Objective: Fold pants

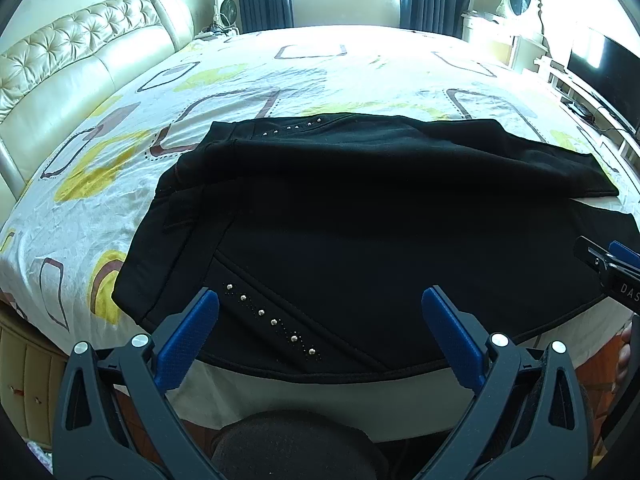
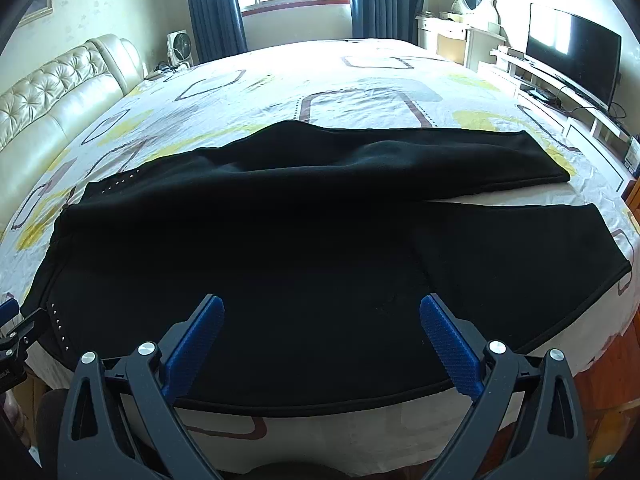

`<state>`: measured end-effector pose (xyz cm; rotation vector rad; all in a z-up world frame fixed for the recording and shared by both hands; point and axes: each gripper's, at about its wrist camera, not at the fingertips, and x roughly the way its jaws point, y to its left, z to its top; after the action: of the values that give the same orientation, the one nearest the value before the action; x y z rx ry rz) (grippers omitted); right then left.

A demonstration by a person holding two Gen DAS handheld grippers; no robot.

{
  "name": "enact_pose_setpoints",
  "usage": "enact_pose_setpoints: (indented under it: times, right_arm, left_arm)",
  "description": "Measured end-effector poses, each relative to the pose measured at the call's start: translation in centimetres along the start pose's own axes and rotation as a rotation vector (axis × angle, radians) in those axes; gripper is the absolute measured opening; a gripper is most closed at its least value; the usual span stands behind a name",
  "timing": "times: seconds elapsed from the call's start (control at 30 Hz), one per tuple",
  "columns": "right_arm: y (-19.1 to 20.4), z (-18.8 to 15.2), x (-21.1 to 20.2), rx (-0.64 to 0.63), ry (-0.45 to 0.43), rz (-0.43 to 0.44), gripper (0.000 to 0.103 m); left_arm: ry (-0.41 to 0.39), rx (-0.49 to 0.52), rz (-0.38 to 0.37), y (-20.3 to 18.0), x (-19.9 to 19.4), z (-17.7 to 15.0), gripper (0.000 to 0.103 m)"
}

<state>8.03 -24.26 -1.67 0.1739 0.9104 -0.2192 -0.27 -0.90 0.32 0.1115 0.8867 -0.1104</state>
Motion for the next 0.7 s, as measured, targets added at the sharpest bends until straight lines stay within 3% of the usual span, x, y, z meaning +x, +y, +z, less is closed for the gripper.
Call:
enact_pose_setpoints:
  times: [0.7]
  right_arm:
    - [0.47, -0.59, 0.64, -0.007, 0.029, 0.012, 0.098]
  left_arm:
    - [0.017, 0.008, 0.002, -0.08, 0.64, -0.56, 0.101]
